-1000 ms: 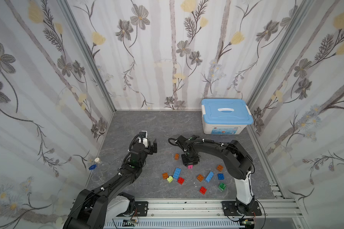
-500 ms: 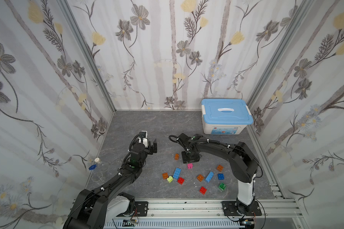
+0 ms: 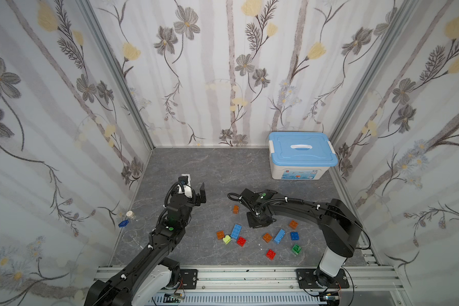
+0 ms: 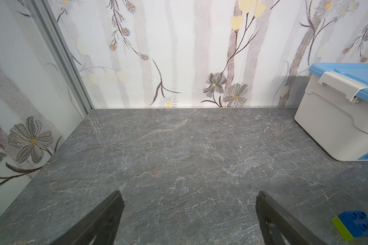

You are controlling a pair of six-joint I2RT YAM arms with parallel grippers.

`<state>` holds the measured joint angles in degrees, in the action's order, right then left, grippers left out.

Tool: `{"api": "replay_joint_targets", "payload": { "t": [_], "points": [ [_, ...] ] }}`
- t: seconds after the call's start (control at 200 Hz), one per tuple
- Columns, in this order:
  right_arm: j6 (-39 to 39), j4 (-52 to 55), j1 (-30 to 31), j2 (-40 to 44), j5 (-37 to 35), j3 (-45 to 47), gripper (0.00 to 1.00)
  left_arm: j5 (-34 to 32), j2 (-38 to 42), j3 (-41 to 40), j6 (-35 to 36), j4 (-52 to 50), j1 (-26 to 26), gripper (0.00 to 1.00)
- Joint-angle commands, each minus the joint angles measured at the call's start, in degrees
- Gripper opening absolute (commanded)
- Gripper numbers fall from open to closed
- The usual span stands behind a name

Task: Assemble the letter h with lego
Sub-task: Move the lego brick at the center of the board.

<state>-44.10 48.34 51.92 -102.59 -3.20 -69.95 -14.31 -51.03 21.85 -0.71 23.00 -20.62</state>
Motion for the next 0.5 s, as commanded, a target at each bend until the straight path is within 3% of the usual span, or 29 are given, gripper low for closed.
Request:
{"api": "replay_joint_targets", "payload": {
  "t": [0.0, 0.495],
  "points": [
    [-1.1, -1.9, 0.1, -1.8, -1.5, -0.5, 0.26, -1.5, -0.2, -0.2, 0.0, -0.1, 0.1, 1.00],
    [2.3, 0.8, -2.6, -6.3, -5.2, -8.7, 0.23, -1.2, -3.7, 0.2, -0.1, 1.2, 0.1, 1.00]
  ]
}}
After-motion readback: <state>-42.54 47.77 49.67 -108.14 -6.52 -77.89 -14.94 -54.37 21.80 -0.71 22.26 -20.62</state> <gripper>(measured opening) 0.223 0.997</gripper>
